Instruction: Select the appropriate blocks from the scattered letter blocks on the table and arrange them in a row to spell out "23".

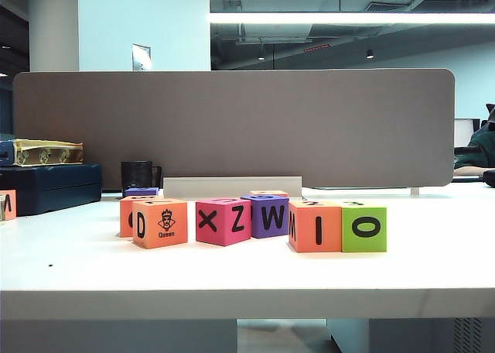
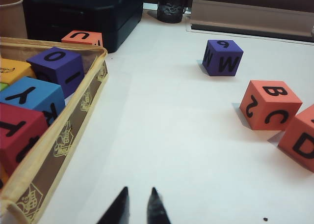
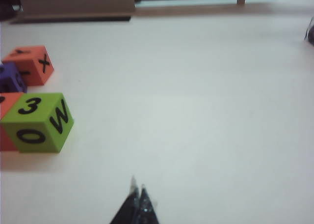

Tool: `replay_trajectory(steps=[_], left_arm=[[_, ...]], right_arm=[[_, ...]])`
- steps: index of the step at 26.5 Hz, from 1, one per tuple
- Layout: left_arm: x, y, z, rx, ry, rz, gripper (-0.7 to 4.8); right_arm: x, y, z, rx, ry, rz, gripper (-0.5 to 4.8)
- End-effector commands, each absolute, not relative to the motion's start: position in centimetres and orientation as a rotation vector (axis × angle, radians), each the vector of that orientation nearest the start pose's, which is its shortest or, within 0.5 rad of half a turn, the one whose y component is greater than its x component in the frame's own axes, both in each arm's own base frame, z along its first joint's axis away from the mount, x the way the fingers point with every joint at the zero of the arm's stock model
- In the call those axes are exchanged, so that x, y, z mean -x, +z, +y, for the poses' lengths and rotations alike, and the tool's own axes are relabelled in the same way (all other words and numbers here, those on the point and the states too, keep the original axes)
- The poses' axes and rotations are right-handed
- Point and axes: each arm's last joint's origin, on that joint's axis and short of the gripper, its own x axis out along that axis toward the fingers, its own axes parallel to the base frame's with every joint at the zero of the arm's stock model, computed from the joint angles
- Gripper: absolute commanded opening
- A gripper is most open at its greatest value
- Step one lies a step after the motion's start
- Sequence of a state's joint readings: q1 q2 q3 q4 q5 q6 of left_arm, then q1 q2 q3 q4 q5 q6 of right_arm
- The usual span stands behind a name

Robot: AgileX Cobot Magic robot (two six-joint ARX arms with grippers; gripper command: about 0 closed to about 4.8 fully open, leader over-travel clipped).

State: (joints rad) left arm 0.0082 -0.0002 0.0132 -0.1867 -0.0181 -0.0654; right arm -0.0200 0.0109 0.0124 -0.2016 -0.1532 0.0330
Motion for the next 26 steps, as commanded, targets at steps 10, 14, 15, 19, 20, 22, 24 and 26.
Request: replay_trajectory(steps=[10,14,15,19,20,22,24,26], left_arm=[[-9.56,14.93,0.11,0.067,0.027,0.174,0.49],[-9.56,14.93,0.11,0.067,0.028,0.174,0.49],[-9.56,14.93,0.11,0.067,0.028,0.174,0.49],[-9.56,14.93,0.11,0.067,0.028,0.174,0.49],[-9.56,14.93,0.11,0.067,0.028,0.174,0.49],[-9.56,14.93,0.11,0.067,0.028,0.174,0.49],[-9.56,14.93,0.11,0.067,0.028,0.174,0.49],[-9.56,14.93,0.11,0.067,0.028,0.174,0.49]], right_arm=[[-9.58,14.65,-0.15,-0.032,-0.008,0.186,-0.01],[-9.58,14.63,-0.16,-0.025,-0.009,0.187,-0.01],[-9.58,14.63,-0.16,-0.022,-0.011,0.187,-0.01],[-9.58,14.65,-0.15,-0.025,-0.006,0.184,-0.01],[-9.59,14.68,-0.12,-0.028,0.002,0.182,-0.01],[-9.59,14.71,-0.11,-0.028,0.004,0.178,-0.01],[-9.59,14.71,-0.11,-0.028,0.004,0.179,-0.01],[-9.59,14.71,-0.11,-0.028,0.004,0.179,-0.01]])
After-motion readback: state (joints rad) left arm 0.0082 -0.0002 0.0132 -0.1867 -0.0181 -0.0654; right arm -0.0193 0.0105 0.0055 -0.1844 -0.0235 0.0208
